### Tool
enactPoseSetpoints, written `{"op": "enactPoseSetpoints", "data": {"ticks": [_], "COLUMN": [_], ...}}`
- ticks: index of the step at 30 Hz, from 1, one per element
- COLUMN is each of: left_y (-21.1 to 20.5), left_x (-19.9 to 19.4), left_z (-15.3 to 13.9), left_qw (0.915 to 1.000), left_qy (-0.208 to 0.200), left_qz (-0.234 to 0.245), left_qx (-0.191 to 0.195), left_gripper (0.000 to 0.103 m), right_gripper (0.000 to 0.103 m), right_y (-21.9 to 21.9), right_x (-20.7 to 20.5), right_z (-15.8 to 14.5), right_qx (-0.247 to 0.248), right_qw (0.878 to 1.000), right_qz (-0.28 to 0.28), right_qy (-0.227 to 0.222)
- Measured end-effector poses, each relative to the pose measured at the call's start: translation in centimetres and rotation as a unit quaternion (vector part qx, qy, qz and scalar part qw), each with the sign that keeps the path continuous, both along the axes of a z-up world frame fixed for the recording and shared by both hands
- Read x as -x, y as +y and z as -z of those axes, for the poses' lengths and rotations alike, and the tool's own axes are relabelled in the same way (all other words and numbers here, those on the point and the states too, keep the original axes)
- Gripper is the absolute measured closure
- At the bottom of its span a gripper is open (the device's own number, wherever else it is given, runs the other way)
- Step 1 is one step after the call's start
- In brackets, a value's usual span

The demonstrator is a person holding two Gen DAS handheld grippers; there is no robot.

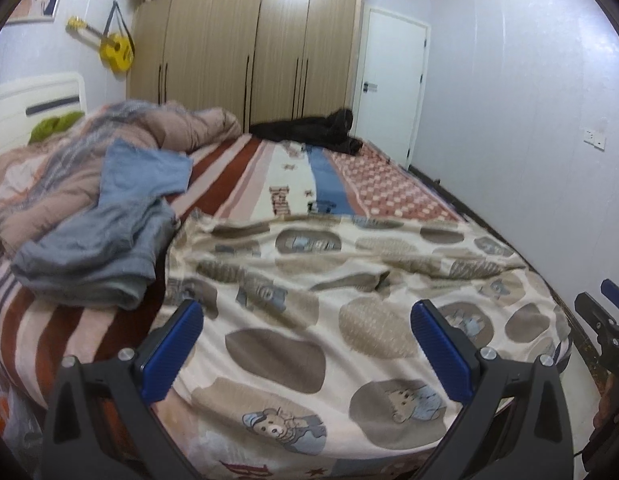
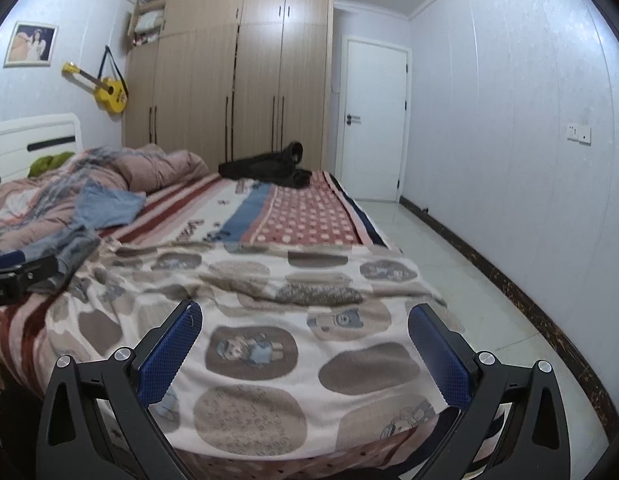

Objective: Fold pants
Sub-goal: 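Lower both grippers to the pants waistband and close on its edge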

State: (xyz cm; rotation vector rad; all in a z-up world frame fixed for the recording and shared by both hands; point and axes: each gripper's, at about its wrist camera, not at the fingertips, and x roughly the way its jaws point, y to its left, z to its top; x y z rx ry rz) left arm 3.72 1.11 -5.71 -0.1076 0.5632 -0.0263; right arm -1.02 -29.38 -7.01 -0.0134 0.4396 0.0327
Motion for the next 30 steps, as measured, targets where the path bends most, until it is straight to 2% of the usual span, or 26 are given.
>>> {"op": "enactPoseSetpoints", "data": {"ticks": [8,17,21,25,26,30], "left_y": [2.3,3.6,5.0,7.3,7.7,8.0], "left_x": [-2.0,-3.2,-2.7,-1.5,-1.2,-0.7], "left_z": [4.3,7.4,9.1,11.1,11.5,12.3], "left_qw": [0.9969,0.992,0.9861,0.9734,0.9702,0.9675], "left_qy": [0.074,0.119,0.146,0.177,0.185,0.187], "left_qz": [-0.02,-0.031,-0.04,-0.06,-0.066,-0.066], "left_qx": [0.019,0.028,0.067,0.132,0.141,0.156], "left_gripper": [0.001,0.001,0.001,0.001,0.001,0.001], "right_gripper": [0.0,0.0,0.0,0.0,0.0,0.0], "right_y": [-3.4,-5.0,-5.3,-5.5,-5.6,-6.0], "right_x": [-2.7,-4.6,-4.8,-4.8,-4.7,-4.4], "right_z": [4.8,8.1,8.6,8.8,8.9,9.1], "right_qx": [-0.048,-0.075,-0.076,-0.081,-0.083,-0.094], "right_qw": [0.997,0.99,0.988,0.988,0.987,0.987], "right_qz": [0.02,0.036,0.043,0.044,0.043,0.041], "right_qy": [0.064,0.118,0.127,0.128,0.127,0.127]}}
